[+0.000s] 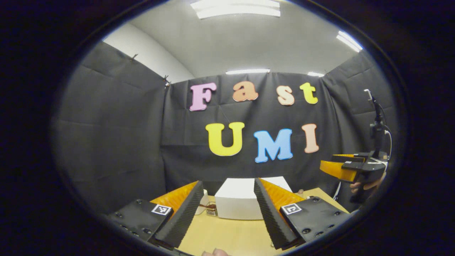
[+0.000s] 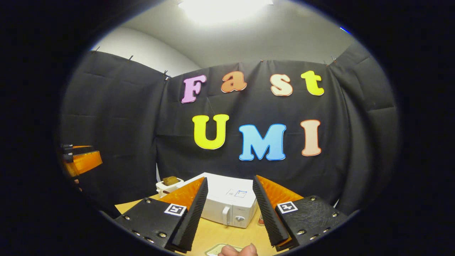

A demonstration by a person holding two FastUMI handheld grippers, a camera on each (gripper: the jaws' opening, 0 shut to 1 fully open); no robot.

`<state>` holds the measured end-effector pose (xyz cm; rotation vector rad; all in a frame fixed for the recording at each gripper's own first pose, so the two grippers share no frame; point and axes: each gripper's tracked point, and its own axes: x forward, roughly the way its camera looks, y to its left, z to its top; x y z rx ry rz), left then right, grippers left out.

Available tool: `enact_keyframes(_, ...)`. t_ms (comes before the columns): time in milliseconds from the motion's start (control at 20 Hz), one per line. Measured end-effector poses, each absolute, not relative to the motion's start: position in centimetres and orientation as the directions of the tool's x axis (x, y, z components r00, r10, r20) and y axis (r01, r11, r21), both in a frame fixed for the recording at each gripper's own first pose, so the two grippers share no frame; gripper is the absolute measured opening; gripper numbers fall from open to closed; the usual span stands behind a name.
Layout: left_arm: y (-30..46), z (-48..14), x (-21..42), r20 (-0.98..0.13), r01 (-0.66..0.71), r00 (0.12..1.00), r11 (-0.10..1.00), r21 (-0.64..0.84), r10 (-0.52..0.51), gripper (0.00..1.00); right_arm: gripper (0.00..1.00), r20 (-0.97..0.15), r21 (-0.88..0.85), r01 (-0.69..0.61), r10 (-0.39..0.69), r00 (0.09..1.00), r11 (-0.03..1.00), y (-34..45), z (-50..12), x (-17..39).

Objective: Open the microwave oven with the left hand, put the food in, and close the microwave oven.

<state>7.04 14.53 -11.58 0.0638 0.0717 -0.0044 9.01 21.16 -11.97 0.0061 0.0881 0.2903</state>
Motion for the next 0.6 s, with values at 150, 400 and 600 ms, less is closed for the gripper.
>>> enact_keyframes(150, 16.7, -13.0, 5.5, -0.083, 0.004, 0.997, 0.999, 0.039, -0.001, 0.95, 0.78, -0.066, 0.021, -0.273, 0.274, 0.96, 0.962, 23.2, -11.4, 7.9)
enact_keyframes(400, 19.6, -14.0, 4.7, -0.096, 0.006, 0.995, 0.999, -0.038, -0.009, 0.95, 0.78, -0.095, 0.067, -0.27, 0.275, 0.957, 0.961, 26.5, -11.8, 6.2)
enact_keyframes(600, 20.6, -14.4, 4.0, -0.105, 0.013, 0.994, 0.999, -0.036, -0.016, 0.94, 0.78, -0.102, 0.043, -0.27, 0.273, 0.957, 0.962, 27.2, -11.7, 5.9)
